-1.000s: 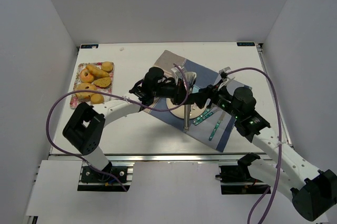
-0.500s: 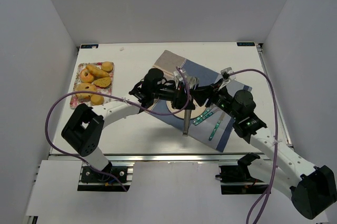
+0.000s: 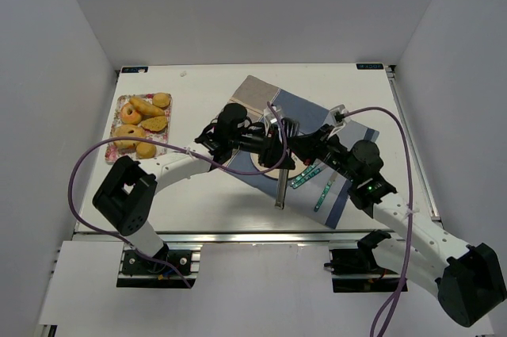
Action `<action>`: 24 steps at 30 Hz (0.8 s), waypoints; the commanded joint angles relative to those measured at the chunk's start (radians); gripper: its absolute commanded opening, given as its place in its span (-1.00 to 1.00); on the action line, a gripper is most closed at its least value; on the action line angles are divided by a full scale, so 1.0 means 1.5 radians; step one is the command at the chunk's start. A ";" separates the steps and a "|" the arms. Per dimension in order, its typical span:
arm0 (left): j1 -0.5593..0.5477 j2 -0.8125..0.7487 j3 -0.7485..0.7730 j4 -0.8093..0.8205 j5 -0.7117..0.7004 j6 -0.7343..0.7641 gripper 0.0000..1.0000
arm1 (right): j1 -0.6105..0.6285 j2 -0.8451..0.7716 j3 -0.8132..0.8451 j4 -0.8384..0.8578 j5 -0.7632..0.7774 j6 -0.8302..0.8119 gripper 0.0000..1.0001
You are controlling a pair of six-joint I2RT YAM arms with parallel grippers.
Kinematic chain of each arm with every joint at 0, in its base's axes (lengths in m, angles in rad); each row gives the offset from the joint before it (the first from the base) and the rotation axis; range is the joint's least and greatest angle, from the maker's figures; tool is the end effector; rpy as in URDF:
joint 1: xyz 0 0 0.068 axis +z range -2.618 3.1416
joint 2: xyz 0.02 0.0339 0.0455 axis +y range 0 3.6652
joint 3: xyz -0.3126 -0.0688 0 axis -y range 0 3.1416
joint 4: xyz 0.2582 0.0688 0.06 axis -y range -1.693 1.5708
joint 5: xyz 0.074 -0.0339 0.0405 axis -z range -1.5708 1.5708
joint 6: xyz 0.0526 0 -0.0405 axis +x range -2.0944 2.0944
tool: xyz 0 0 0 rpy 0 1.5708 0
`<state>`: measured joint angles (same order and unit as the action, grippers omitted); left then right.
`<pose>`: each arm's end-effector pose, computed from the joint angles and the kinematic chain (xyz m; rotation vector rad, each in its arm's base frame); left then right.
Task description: Place the bread
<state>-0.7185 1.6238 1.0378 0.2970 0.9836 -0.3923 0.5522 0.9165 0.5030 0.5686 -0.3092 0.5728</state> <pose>0.2600 -0.2856 0.3035 1.0719 1.7750 -1.6338 0.1729 0.1253 0.3319 -0.2578 1.5034 1.1330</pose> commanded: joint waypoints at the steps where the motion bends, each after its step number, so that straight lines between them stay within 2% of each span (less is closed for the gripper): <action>1: -0.006 -0.043 -0.009 0.032 0.006 0.002 -0.11 | -0.007 -0.025 -0.011 0.016 0.064 0.015 -1.00; 3: -0.006 -0.047 -0.021 0.046 0.008 -0.001 0.16 | -0.010 -0.048 -0.013 0.002 0.108 0.021 -1.00; 5: -0.006 -0.052 -0.044 0.075 0.009 -0.010 0.34 | -0.013 -0.071 -0.017 0.003 0.133 0.029 -1.00; 6: -0.006 -0.053 -0.052 0.085 0.011 -0.013 0.70 | -0.014 -0.076 -0.020 0.008 0.137 0.031 -1.00; 9: -0.006 -0.053 -0.080 0.121 0.026 -0.022 0.96 | -0.015 -0.099 -0.027 0.029 0.140 0.039 -1.00; 15: -0.006 -0.037 -0.110 0.234 0.094 -0.070 0.96 | -0.021 -0.120 -0.048 0.063 0.114 0.059 -1.00; 21: -0.006 -0.022 -0.157 0.460 0.141 -0.193 0.96 | -0.026 -0.112 -0.067 0.109 0.093 0.086 -1.00; 24: -0.006 -0.010 -0.159 0.479 0.149 -0.224 0.90 | -0.027 -0.105 -0.069 0.134 0.090 0.092 -1.00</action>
<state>-0.7231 1.6051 0.8089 0.8646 1.1484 -0.6472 0.5171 0.7589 0.4004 0.6403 -0.1619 0.6827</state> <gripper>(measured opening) 0.959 0.034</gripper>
